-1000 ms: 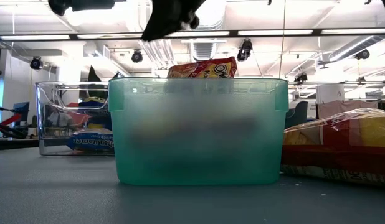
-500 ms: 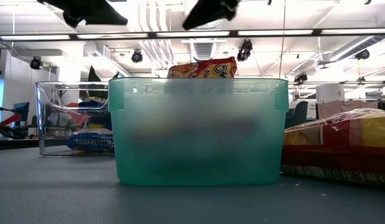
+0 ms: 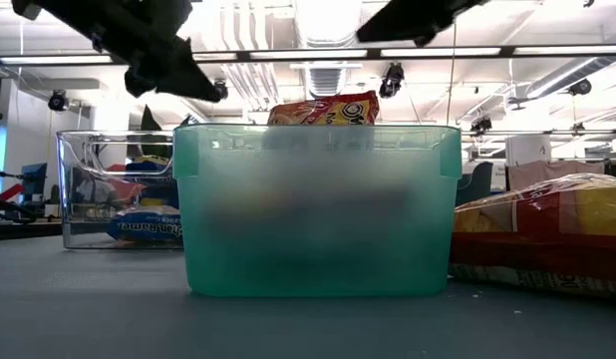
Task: Sort Maruchan noodles
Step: Put the blue noodle pack into the transparent bin
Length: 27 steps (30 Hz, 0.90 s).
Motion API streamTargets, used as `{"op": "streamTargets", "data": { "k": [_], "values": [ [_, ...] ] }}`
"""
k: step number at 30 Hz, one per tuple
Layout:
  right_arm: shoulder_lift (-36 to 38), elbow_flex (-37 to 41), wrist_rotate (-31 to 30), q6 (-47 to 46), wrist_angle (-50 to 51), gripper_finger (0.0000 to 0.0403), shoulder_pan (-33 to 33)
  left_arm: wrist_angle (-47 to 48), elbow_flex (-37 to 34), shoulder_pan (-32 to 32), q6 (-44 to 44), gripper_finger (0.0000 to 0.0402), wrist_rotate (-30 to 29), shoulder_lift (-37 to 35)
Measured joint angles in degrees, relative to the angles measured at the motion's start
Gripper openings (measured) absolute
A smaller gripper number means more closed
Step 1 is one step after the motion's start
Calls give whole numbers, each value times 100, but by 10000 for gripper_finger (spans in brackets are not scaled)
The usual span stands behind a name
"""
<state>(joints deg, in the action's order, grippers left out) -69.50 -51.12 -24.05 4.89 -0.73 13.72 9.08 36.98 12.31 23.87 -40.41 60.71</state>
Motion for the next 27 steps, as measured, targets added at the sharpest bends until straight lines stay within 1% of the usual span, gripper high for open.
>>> {"op": "streamTargets", "data": {
  "k": [2, 5, 7, 11, 15, 19, 27],
  "values": [
    [249, 287, 67, 134, -386, 9, -11, 624, 187, -8, 450, 0, 238, 88],
    [595, 650, 160, 365, -613, 9, -28, 1618, 634, -6, 982, 0, 320, 319],
    [786, 781, 241, 424, -709, 9, -50, 2351, 936, -6, 1164, 0, 404, 501],
    [1044, 854, 325, 603, -708, 9, -62, 3454, 1381, -15, 1272, 0, 597, 890],
    [1233, 894, 333, 869, -660, 9, -61, 4103, 1648, -42, 1438, 0, 706, 1229],
    [1366, 941, 328, 981, -613, 9, -61, 4537, 1800, -61, 1568, 0, 808, 1488],
    [1378, 982, 327, 1033, -540, 9, -63, 4789, 1844, -205, 1573, 0, 823, 1673]
  ]
}}
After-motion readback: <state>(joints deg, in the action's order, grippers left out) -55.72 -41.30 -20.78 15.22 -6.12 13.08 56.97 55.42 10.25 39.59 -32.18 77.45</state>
